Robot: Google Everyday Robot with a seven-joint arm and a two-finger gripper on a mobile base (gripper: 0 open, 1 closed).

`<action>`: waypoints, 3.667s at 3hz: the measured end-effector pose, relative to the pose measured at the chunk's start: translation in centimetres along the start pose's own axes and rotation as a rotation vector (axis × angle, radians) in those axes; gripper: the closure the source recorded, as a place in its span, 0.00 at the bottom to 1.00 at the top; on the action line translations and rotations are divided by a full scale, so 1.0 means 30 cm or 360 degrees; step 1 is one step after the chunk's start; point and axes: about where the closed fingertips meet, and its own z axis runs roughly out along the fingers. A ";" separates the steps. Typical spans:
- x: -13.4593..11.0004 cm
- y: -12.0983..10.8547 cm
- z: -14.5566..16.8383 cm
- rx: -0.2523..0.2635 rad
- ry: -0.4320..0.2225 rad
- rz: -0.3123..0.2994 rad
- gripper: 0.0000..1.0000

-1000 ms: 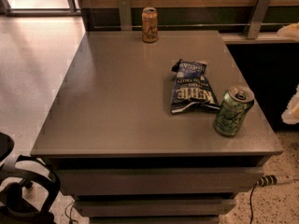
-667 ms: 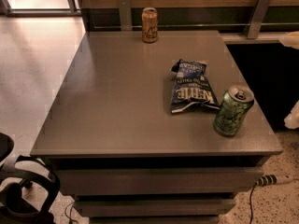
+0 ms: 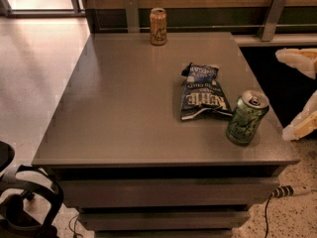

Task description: Move green can near orange can

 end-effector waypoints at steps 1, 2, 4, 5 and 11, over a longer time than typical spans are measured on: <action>0.027 0.000 0.056 -0.0023 -0.0131 0.0068 0.00; 0.027 0.000 0.061 -0.0027 -0.0145 0.0075 0.00; 0.066 -0.029 0.134 -0.0074 -0.0345 0.0135 0.00; 0.087 -0.030 0.144 -0.0068 -0.0429 0.0147 0.00; 0.217 -0.017 0.201 0.0068 -0.0638 0.0208 0.20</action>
Offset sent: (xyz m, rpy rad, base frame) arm 0.0046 0.0075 -0.0132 0.0784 0.0163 0.0038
